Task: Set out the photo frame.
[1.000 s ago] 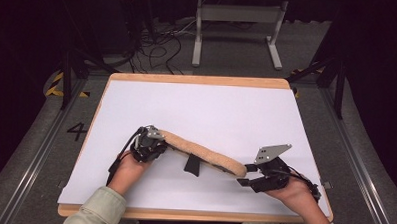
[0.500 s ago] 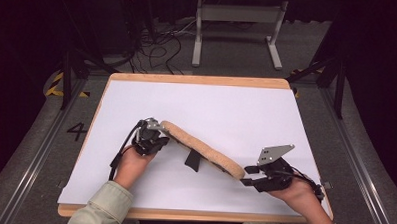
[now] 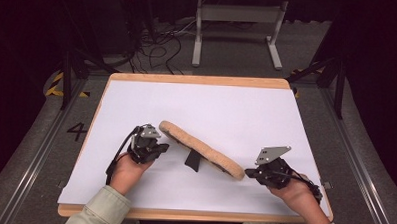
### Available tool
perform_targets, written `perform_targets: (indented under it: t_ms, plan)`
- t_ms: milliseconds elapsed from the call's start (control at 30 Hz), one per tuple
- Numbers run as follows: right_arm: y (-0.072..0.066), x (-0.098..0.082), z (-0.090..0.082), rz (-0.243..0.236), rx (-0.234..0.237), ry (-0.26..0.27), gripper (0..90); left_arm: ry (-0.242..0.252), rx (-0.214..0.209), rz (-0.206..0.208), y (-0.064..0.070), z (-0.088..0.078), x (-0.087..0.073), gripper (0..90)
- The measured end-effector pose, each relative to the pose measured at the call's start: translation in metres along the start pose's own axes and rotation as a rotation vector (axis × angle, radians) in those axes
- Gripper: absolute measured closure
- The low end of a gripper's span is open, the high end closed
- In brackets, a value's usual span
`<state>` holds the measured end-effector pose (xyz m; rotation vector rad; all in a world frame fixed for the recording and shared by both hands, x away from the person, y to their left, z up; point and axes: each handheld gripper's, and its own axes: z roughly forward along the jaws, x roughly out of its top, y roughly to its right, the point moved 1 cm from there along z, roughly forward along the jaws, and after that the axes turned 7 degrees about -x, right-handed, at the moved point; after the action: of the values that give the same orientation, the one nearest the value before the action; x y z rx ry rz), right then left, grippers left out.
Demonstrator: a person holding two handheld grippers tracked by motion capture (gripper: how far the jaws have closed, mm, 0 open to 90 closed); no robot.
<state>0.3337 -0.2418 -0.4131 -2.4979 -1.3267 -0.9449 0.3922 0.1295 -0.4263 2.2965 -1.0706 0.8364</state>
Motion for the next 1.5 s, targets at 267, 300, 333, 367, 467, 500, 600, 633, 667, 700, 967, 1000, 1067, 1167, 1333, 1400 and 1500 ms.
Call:
perform_targets:
  t_ms: [267,300,333,367,467,500,600,633,667,700,967,1000,1067,1167,1333,1400,1500]
  plan:
    - [-0.012,0.004,0.003,-0.035,0.032,-0.023,90.0,-0.004,-0.069,0.027,0.017,-0.002,-0.002,89.9]
    - [-0.014,0.005,0.003,-0.049,0.042,-0.025,90.0,-0.008,-0.073,0.037,0.019,-0.002,-0.002,89.9]
    - [-0.017,0.006,0.003,-0.054,0.05,-0.027,90.0,-0.009,-0.076,0.041,0.022,-0.001,-0.002,89.9]
    - [-0.02,0.006,0.004,-0.061,0.057,-0.028,90.0,-0.009,-0.075,0.048,0.023,-0.001,-0.002,89.9]
    - [-0.026,0.008,0.005,-0.076,0.073,-0.029,90.0,-0.008,-0.09,0.058,0.026,0.0,0.0,89.9]
    - [-0.027,0.009,0.006,-0.081,0.077,-0.027,90.0,-0.008,-0.097,0.06,0.028,0.001,0.0,89.9]
    - [-0.033,0.01,0.007,-0.093,0.098,-0.027,90.0,-0.021,-0.113,0.077,0.034,0.004,0.001,89.9]
    - [-0.035,0.011,0.008,-0.1,0.106,-0.026,90.0,-0.025,-0.116,0.083,0.036,0.005,0.002,89.9]
    - [-0.037,0.012,0.009,-0.108,0.112,-0.028,90.0,-0.027,-0.125,0.091,0.038,0.007,0.002,89.9]
    - [-0.041,0.013,0.01,-0.119,0.117,-0.029,90.0,-0.029,-0.13,0.097,0.041,0.008,0.003,89.9]
    - [-0.047,0.015,0.011,-0.153,0.136,-0.027,90.0,-0.04,-0.2,0.202,0.061,0.021,0.007,89.9]
    - [-0.047,0.015,0.012,-0.152,0.135,-0.029,90.0,-0.042,-0.204,0.207,0.063,0.024,0.008,89.9]
    - [-0.045,0.013,0.012,-0.156,0.131,-0.039,90.0,-0.033,-0.211,0.21,0.065,0.03,0.009,89.9]
    - [-0.037,0.009,0.014,-0.137,0.109,-0.056,90.0,-0.015,-0.21,0.18,0.064,0.037,0.009,90.0]
    - [-0.03,0.006,0.013,-0.115,0.095,-0.05,90.0,-0.012,-0.188,0.158,0.063,0.047,0.008,90.0]
    - [-0.03,0.006,0.014,-0.115,0.093,-0.052,90.0,-0.018,-0.199,0.131,0.062,0.054,0.008,90.0]
    - [-0.03,0.006,0.015,-0.119,0.093,-0.055,90.0,-0.045,-0.187,0.156,0.065,0.058,0.007,90.0]
